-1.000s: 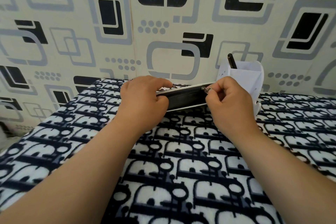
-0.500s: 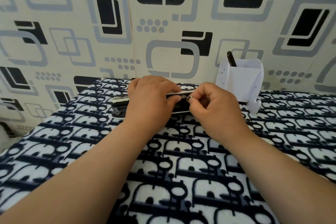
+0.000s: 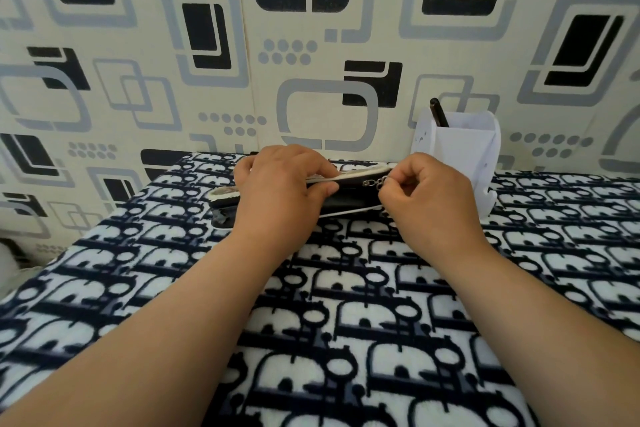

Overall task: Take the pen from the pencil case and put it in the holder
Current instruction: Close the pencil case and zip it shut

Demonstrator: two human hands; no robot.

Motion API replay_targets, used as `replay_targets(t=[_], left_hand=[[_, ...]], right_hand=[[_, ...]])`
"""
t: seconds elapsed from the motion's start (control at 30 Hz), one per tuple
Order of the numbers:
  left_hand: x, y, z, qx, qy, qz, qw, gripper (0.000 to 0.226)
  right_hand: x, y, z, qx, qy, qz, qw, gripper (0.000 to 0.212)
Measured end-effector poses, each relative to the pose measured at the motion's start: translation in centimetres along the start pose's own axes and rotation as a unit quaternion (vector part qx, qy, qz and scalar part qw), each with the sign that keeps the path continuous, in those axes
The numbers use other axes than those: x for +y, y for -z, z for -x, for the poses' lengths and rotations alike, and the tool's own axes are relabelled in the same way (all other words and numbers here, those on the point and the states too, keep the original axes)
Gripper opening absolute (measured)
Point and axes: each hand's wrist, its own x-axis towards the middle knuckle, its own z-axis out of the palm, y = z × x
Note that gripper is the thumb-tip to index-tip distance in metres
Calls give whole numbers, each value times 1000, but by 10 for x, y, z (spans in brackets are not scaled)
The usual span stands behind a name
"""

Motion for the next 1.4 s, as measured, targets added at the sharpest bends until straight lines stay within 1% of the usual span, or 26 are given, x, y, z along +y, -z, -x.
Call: replay_targets(t=[0.27, 0.43, 0.63, 0.73, 0.87, 0.93, 1.0, 1.13, 1.2, 1.3, 1.4], left_hand=[[-2, 2, 0, 6, -1, 11, 1000, 5], [-3, 4, 0, -5, -12, 36, 999, 8], [-3, 8, 0, -22, -19, 73, 997, 22], [-3, 11, 0, -25, -25, 96, 995, 26], [-5, 14, 0, -21, -30, 125, 991, 39], [-5, 15, 1, -23, -28, 134, 990, 41], [-7, 17, 0, -25, -32, 136, 990, 40], [-9, 20, -1, -26, -29, 134, 990, 35], [-9, 20, 0, -27, -30, 135, 990, 34], [-9, 17, 0, -32, -33, 133, 990, 26], [-11, 17, -1, -39, -33, 136, 989, 26]], right_hand=[[5, 2, -4, 25, -8, 17, 1000, 8], [8, 2, -5, 25, -14, 16, 999, 7], [16, 4, -9, 29, -53, -7, 998, 11], [16, 5, -10, 28, -49, -48, 997, 14], [12, 7, -9, 5, -44, -136, 990, 16], [10, 9, -9, -2, -40, -164, 986, 15], [9, 10, -9, -25, -36, -173, 984, 15], [9, 11, -10, -110, -22, -222, 969, 21], [10, 11, -10, -123, -15, -238, 963, 23], [11, 12, -12, -141, -3, -257, 956, 23], [9, 14, -13, -173, -3, -283, 944, 19]])
